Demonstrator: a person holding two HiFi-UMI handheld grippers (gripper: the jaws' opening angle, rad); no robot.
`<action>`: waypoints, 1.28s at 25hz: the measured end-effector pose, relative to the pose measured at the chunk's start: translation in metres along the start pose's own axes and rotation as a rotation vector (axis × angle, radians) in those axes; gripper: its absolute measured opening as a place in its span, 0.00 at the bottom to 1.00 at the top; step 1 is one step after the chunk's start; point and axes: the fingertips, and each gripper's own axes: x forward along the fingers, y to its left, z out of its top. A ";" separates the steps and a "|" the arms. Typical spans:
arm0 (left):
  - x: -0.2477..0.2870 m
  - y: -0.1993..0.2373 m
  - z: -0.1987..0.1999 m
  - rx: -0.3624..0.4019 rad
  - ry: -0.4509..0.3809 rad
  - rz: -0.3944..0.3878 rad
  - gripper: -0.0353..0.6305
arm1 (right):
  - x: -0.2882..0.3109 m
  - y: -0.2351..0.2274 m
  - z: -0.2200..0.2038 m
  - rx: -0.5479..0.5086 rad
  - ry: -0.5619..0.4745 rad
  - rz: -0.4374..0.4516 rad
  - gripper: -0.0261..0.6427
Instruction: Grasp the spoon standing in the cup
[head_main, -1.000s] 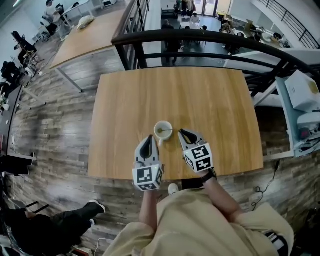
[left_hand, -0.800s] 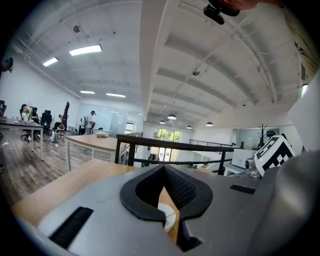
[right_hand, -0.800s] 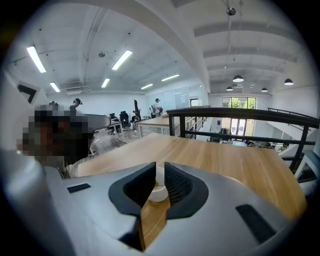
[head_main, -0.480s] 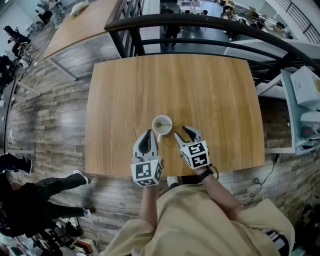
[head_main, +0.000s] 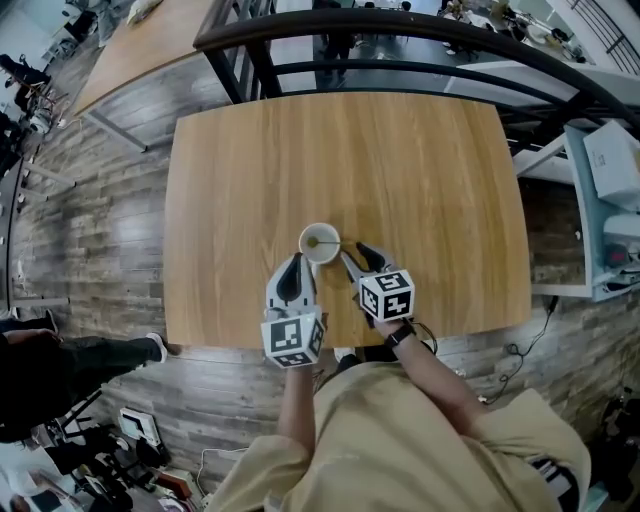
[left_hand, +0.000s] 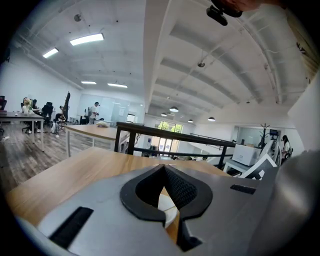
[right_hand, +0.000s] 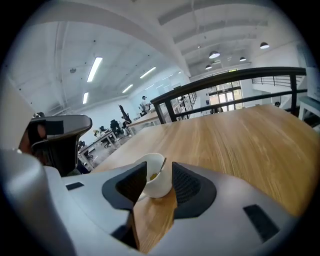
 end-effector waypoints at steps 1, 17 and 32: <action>0.001 -0.001 -0.001 0.001 0.002 -0.003 0.07 | 0.002 0.000 0.000 0.030 -0.012 0.003 0.26; -0.002 -0.010 0.001 0.011 0.005 -0.010 0.07 | 0.005 -0.002 0.011 0.039 -0.059 -0.017 0.07; -0.046 -0.019 0.024 0.056 -0.055 0.013 0.07 | -0.057 0.008 0.055 -0.070 -0.204 -0.059 0.07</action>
